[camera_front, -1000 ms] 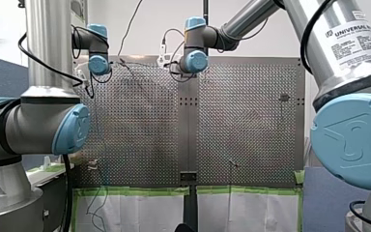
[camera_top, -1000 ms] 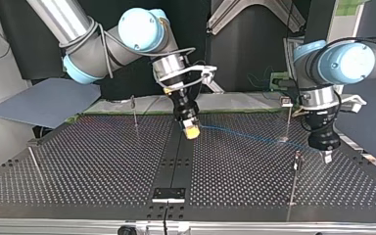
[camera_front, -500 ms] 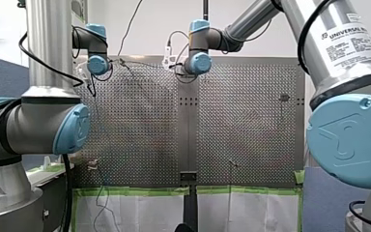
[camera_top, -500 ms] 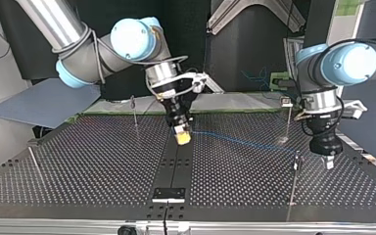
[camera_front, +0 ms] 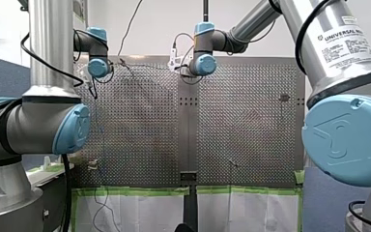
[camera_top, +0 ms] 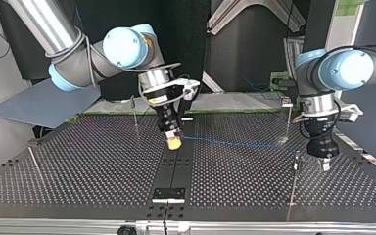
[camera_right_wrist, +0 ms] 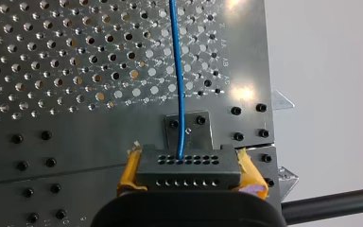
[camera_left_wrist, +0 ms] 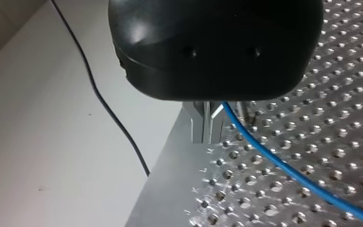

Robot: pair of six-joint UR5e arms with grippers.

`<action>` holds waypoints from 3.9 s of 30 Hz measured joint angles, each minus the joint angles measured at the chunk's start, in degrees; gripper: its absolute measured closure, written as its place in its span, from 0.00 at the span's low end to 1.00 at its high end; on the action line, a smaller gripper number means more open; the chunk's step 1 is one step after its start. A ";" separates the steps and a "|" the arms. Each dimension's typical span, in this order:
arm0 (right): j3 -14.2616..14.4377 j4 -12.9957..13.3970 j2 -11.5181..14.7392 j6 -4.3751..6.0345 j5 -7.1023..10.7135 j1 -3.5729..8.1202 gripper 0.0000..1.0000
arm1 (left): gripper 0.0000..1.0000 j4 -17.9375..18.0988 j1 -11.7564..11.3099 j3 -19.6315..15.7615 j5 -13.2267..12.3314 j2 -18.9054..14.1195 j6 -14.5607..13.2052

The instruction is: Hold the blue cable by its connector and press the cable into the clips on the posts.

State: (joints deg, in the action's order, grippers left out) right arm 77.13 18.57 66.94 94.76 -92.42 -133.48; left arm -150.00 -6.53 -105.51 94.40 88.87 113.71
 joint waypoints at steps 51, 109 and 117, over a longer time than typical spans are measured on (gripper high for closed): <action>-6.68 2.75 -4.25 0.61 2.39 1.98 1.00 | 0.92 3.14 -0.25 1.63 1.44 2.77 2.81; -13.78 -1.94 -8.88 0.87 2.76 0.90 1.00 | 0.00 0.47 -0.85 3.34 0.68 3.72 4.87; -13.78 -2.20 -8.88 0.70 2.76 0.90 1.00 | 0.00 -3.64 -0.14 3.33 0.82 3.04 2.47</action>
State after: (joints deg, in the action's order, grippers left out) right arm 63.35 16.38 58.06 95.46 -89.66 -132.58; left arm -153.64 -6.66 -102.18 95.22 91.91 116.17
